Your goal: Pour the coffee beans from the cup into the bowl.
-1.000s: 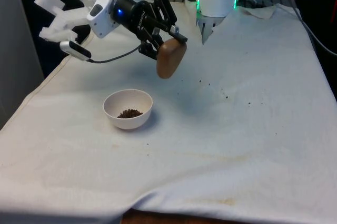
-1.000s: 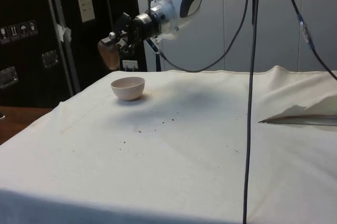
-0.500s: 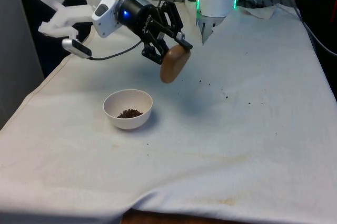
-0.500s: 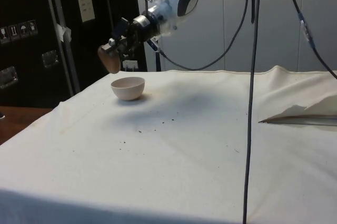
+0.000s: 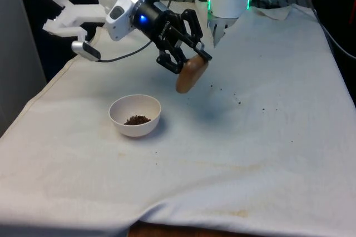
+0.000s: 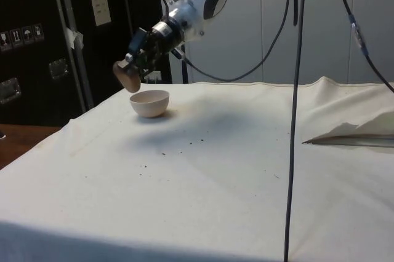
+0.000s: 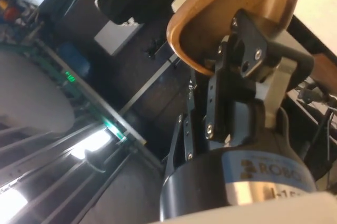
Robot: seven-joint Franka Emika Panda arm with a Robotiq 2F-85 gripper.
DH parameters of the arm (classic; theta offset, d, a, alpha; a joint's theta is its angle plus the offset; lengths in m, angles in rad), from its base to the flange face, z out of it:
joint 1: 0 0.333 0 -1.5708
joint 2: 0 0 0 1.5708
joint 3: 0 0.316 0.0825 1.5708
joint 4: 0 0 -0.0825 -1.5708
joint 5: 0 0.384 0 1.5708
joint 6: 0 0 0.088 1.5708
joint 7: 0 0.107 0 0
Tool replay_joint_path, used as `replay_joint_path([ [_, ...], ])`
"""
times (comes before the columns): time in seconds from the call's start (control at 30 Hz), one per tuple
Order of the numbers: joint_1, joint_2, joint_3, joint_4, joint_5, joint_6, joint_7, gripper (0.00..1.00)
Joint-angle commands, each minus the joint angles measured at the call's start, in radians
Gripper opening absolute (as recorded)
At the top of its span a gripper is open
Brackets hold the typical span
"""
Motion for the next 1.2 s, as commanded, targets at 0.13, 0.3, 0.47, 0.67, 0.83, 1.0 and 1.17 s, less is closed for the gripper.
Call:
replay_joint_path([
  [0.13, 0.018, -0.027, 0.015, -0.023, -0.029, 0.067, -0.009, 0.03],
  [0.3, 0.019, -0.046, 0.040, -0.037, -0.053, 0.113, -0.021, 0.03],
  [0.47, 0.019, -0.062, 0.064, -0.049, -0.077, 0.156, -0.029, 0.03],
  [0.67, 0.021, -0.079, 0.093, -0.066, -0.096, 0.207, -0.043, 0.03],
  [0.83, 0.020, -0.094, 0.123, -0.081, -0.117, 0.258, -0.054, 0.03],
  [1.0, 0.022, -0.102, 0.142, -0.089, -0.127, 0.292, -0.061, 0.03],
  [1.17, 0.023, -0.113, 0.172, -0.101, -0.147, 0.346, -0.068, 0.03],
])
